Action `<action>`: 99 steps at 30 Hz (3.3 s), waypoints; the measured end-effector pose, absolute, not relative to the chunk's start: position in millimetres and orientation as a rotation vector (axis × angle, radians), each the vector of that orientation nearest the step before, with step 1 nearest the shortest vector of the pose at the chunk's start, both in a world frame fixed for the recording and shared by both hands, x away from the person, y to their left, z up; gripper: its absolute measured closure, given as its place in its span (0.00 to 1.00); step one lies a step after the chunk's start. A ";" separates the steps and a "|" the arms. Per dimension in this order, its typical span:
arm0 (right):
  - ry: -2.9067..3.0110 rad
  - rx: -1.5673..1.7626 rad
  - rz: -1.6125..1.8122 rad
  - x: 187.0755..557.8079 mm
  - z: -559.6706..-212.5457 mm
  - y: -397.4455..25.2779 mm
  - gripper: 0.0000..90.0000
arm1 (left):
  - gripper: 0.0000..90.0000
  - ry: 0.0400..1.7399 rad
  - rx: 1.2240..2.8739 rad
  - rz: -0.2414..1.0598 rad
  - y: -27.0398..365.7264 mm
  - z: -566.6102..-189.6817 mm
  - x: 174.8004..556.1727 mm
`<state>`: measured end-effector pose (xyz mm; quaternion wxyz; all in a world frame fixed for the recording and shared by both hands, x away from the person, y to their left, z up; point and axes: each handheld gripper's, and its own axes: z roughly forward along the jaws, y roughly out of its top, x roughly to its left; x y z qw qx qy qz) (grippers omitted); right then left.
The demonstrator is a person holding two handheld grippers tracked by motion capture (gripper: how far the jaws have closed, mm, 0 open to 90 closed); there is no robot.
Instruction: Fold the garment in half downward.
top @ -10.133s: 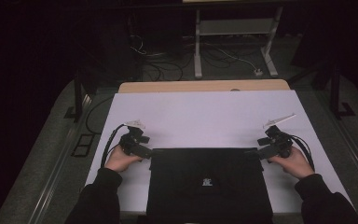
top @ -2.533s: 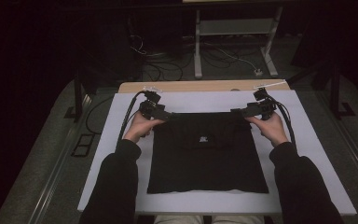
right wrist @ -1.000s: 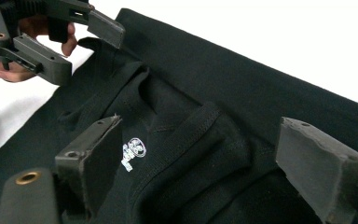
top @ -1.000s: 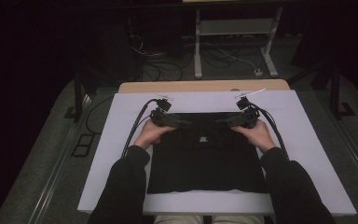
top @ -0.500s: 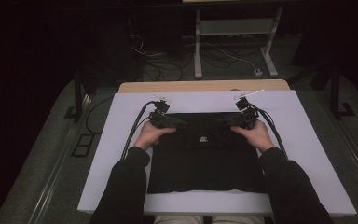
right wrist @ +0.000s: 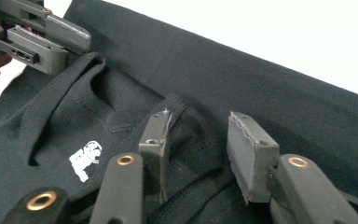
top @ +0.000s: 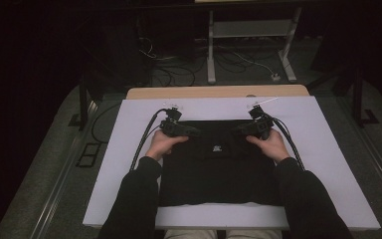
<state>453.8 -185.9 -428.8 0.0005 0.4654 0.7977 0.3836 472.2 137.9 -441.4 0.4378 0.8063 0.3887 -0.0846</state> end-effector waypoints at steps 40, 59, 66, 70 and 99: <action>2.513 1.376 1.263 448.0 -416.7 -187.6 0.96 | 0.98 0.907 2.009 -0.211 143.3 -422.2 467.5; 2.441 1.380 1.299 438.7 -381.4 -211.4 0.96 | 0.98 0.946 2.006 -0.153 152.4 -388.1 459.6; 2.445 1.357 1.304 432.3 -373.2 -214.3 0.96 | 0.98 0.936 2.015 -0.143 154.2 -377.4 454.7; 2.445 1.346 1.316 427.9 -368.2 -214.0 0.96 | 0.98 0.936 2.018 -0.134 155.8 -372.0 451.3; 2.487 1.262 1.409 377.6 -368.6 -218.3 0.96 | 0.98 0.887 1.990 -0.129 164.0 -364.8 404.6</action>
